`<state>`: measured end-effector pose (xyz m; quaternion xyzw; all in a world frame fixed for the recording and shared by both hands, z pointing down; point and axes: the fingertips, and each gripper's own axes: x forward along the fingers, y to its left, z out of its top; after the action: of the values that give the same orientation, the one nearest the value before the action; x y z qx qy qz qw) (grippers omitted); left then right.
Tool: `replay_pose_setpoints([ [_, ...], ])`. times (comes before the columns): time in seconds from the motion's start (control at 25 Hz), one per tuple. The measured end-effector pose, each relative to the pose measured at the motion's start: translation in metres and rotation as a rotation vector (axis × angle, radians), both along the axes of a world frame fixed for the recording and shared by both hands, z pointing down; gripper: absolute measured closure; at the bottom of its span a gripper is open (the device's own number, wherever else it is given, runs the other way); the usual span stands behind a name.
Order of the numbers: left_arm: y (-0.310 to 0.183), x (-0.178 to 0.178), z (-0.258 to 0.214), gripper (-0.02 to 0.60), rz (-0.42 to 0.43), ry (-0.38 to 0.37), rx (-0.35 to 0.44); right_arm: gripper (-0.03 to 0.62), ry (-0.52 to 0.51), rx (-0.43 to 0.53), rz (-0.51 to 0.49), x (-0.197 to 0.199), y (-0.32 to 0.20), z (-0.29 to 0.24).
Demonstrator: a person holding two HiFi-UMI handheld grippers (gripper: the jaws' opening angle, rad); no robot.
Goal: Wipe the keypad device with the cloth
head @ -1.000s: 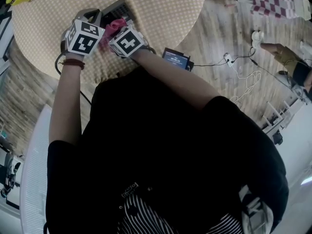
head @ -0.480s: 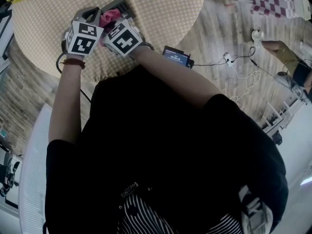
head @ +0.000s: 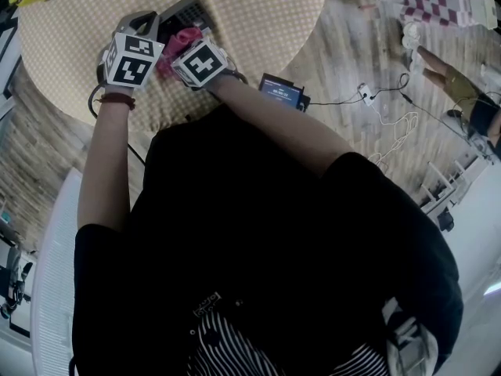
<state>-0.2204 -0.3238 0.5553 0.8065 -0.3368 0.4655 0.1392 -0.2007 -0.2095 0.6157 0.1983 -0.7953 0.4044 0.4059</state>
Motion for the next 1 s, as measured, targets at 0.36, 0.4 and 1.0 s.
replay_pose_setpoints([
  [0.36,0.0,0.0,-0.001,0.58,-0.009,0.015,-0.002,0.545,-0.15,0.267,0.025,-0.032,-0.043,-0.056],
  [0.4,0.0,0.0,-0.001,0.58,-0.006,0.013,0.0,0.545,-0.146,0.238,0.034,-0.029,-0.04,-0.049],
  [1.0,0.0,-0.003,-0.001,0.58,-0.011,0.001,0.014,0.545,-0.091,0.078,0.057,-0.018,-0.019,-0.027],
])
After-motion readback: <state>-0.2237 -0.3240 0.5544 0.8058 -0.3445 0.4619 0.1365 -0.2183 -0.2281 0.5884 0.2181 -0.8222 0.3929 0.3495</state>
